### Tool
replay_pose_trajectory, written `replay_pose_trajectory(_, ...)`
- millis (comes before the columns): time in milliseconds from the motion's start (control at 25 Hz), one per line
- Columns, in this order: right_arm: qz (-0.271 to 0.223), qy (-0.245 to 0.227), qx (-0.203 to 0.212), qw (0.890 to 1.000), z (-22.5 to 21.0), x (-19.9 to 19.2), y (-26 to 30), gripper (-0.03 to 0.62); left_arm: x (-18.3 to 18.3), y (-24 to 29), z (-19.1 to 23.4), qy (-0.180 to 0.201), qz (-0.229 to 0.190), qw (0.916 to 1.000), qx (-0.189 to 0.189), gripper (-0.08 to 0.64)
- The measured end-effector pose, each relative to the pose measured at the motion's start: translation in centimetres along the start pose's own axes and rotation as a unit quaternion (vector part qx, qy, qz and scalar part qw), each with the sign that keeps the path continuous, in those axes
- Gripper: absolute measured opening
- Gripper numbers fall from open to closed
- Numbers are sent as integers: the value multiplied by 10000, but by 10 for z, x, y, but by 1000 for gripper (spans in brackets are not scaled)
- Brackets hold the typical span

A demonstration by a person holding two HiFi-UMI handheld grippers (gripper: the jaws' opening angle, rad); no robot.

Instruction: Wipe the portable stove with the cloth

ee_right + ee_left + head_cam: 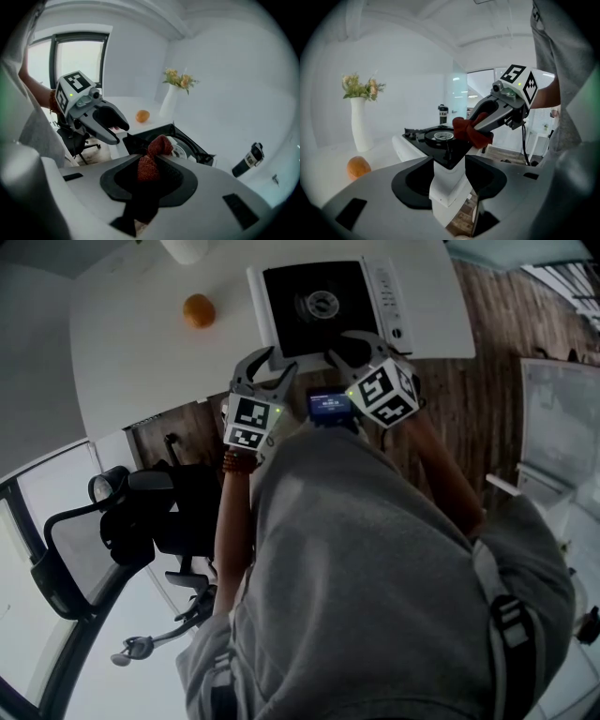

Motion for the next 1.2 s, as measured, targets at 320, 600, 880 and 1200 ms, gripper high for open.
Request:
replay_pose_trajectory(320,168,-591,162,9980,25,12,31,95,14,9,2,134,-144,9997,-123,230)
replay_pose_trajectory(600,436,-78,-16,9990,8,-4,24,95,1,12,0,50,-15,9999,-126,230)
replay_pose_trajectory(880,948,307,-290,9946,-11,-22,16,94,-1,10,0,-23,-180,9997,-152,227)
replay_pose_trajectory(1200,966,493,-406,9933,-17,-30,14,94,-2,10,2,-102,-274,9995,-152,212)
Point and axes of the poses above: the fingertips, and each gripper's own axes: y forward along the fingers, z to its left, x out of its top, the point moved 6 cm from there along -y, backward along the fingers, and after that the axes turned 1 degree about -x, right-handed, at the moved point
